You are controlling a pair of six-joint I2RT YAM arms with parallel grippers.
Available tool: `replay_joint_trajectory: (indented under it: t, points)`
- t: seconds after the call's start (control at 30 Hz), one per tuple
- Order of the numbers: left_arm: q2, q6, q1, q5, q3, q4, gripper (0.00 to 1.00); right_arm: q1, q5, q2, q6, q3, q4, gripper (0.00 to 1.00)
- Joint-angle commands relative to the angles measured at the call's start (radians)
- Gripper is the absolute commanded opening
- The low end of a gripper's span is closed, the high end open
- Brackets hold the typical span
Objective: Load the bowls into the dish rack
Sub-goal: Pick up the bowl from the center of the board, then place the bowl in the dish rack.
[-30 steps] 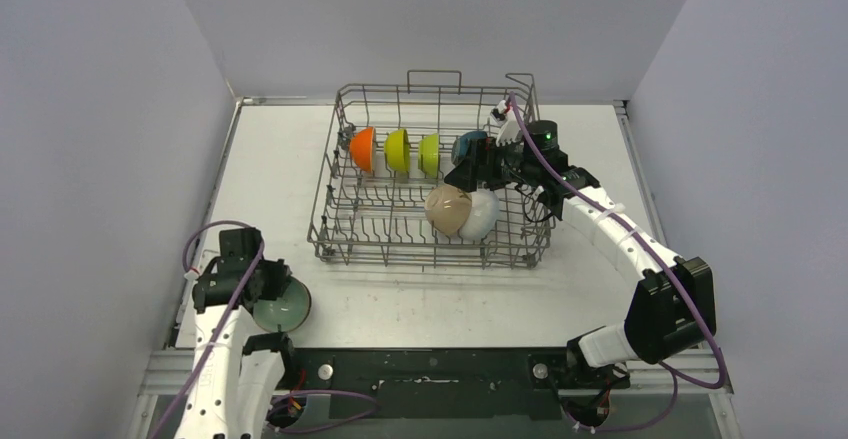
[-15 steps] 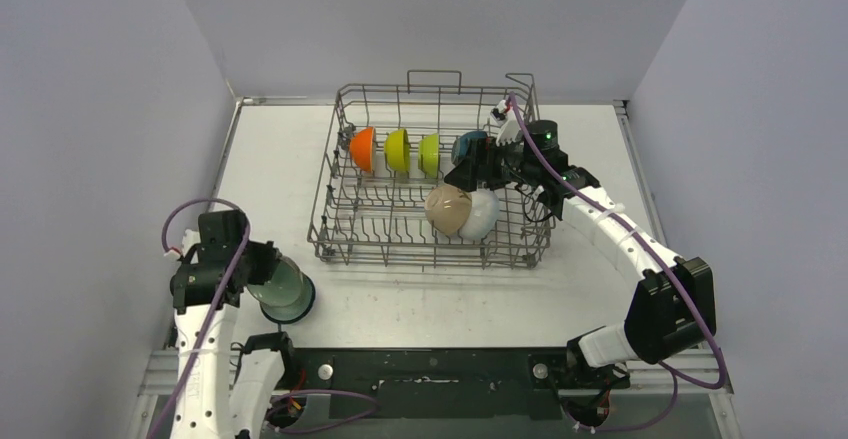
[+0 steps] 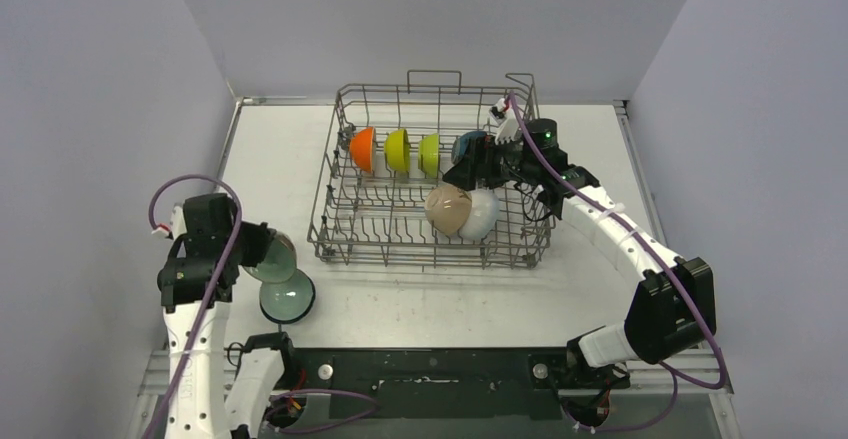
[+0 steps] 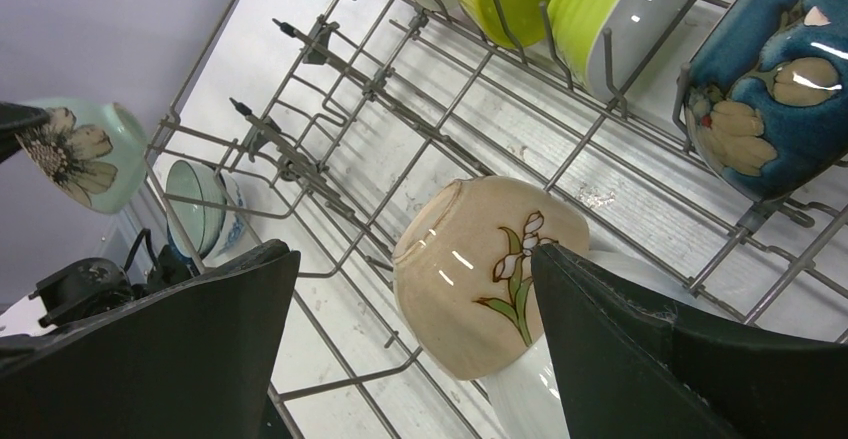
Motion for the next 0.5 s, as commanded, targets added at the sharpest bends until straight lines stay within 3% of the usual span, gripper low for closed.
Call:
replay_joint_trajectory:
  t: [0.0, 0.33, 0.47]
  points:
    - [0.038, 0.046, -0.008, 0.028, 0.137, 0.214, 0.00, 0.017, -0.022, -0.002, -0.005, 0.048, 0.055, 0.90]
    - [0.183, 0.011, -0.072, 0.092, 0.261, 0.434, 0.00, 0.038, -0.030, -0.003, -0.013, 0.061, 0.079, 0.90]
    - [0.253, -0.023, -0.214, 0.022, 0.299, 0.505, 0.00, 0.060, -0.023, -0.006, -0.016, 0.067, 0.101, 0.90]
